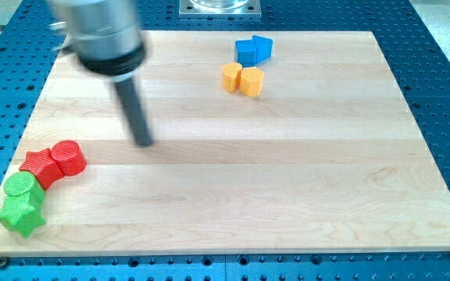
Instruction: Move the hexagon above the heart
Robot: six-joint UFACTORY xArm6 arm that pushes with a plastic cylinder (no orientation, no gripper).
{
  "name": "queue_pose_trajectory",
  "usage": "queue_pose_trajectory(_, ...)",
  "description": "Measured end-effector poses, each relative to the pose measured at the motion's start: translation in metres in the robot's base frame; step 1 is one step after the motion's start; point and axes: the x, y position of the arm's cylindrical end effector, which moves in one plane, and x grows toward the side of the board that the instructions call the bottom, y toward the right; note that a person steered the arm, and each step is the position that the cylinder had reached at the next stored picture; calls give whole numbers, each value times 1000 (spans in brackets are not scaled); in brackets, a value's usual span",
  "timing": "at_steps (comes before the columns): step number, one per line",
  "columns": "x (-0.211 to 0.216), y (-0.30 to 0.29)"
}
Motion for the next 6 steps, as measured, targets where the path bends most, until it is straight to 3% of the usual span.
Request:
queue_pose_trajectory(1, -85, 151)
queue_pose_trajectory(2, -134, 250)
queue_pose_trajectory(5, -210, 298)
queue_pose_trajectory(6, -161, 164)
